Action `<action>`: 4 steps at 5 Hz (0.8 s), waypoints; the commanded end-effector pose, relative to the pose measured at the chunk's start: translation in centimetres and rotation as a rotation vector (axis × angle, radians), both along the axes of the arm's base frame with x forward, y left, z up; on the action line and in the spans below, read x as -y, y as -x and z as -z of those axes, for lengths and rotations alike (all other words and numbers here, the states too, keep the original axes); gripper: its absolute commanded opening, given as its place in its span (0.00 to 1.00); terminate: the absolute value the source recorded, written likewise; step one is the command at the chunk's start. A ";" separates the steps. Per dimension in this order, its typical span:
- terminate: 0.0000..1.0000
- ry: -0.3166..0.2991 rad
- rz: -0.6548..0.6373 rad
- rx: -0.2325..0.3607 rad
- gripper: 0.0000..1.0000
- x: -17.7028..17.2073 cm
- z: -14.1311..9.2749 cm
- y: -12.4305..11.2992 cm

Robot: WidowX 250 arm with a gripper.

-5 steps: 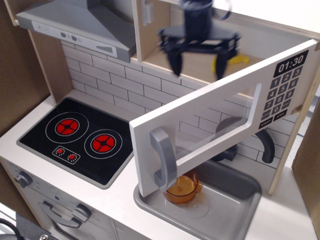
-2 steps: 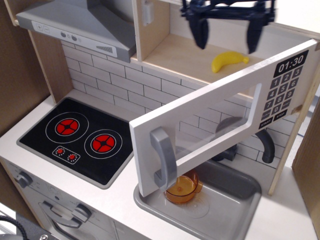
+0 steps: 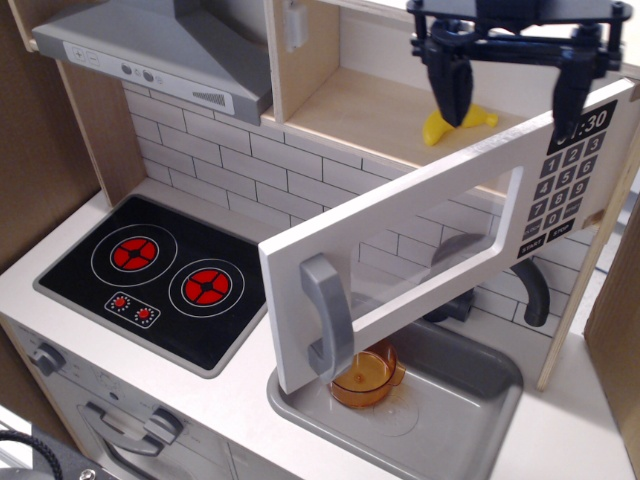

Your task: Close microwave

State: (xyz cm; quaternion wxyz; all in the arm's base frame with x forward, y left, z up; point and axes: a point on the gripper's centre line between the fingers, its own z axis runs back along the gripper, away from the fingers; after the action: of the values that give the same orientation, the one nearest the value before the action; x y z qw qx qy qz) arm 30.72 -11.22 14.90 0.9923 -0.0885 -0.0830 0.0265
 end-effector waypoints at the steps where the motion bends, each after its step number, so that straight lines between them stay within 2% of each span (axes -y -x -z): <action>1: 0.00 0.056 0.118 0.084 1.00 3.7 0.4 2.5; 2: 0.00 -0.006 0.133 0.189 1.00 4.5 0.6 3.6; 3: 0.00 -0.032 0.153 0.132 1.00 4.9 2.6 4.1; 4: 0.00 -0.068 0.119 0.082 1.00 3.5 6.4 3.8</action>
State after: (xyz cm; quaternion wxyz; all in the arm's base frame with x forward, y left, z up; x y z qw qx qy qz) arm 26.64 -14.85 7.06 0.9930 -0.0519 -0.0981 -0.0392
